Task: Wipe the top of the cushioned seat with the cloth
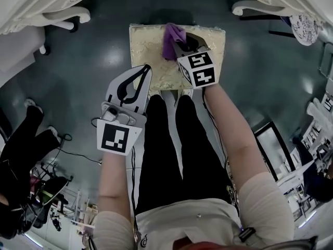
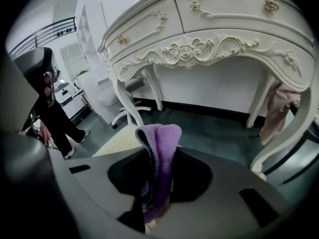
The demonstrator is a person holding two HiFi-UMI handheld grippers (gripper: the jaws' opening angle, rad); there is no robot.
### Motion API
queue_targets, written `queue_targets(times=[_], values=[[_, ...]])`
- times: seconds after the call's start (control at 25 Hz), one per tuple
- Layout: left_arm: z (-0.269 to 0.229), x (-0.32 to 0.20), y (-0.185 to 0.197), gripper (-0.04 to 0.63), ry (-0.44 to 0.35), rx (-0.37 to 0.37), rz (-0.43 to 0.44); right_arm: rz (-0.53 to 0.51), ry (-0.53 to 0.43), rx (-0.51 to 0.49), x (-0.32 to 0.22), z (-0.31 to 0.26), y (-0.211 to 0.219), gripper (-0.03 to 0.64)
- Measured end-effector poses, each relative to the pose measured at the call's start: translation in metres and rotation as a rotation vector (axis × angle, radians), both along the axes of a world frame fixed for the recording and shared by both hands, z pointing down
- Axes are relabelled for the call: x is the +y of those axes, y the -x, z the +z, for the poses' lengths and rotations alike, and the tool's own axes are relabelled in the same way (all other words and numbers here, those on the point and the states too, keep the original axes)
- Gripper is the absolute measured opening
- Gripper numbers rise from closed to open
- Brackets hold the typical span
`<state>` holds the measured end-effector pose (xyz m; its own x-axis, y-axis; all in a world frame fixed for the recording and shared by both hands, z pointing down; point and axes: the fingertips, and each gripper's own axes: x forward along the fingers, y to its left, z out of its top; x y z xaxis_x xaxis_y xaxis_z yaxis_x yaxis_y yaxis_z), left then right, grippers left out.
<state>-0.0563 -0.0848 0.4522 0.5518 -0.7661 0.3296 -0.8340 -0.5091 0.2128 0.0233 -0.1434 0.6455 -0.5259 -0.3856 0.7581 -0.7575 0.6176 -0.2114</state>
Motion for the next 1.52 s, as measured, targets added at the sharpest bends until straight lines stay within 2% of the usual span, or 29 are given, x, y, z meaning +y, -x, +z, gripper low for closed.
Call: queue_targets(times=[0.28,0.48,0.84,1.04,1.28,1.52], values=[[0.008,-0.003,-0.052,0.014,0.011,0.017,-0.021,-0.003,0.021,0.007,-0.008,0.002,-0.046,0.097],[0.018,-0.003,-0.087,0.014,0.015,-0.001,0.010,0.000,0.025,0.006,-0.012,0.001,-0.080,0.097],[0.023,-0.010,-0.125,0.014,0.020,0.024,-0.003,0.033,0.024,0.032,-0.015,0.002,-0.140,0.097],[0.023,-0.005,-0.136,0.014,0.027,0.028,0.006,0.094,0.029,0.084,-0.014,0.005,-0.175,0.095],[0.011,0.002,-0.136,0.014,0.015,0.031,0.022,0.147,0.008,0.275,-0.013,-0.002,-0.212,0.091],[-0.002,0.015,-0.117,0.014,0.013,0.065,0.039,0.196,0.015,0.202,0.012,-0.040,-0.183,0.091]])
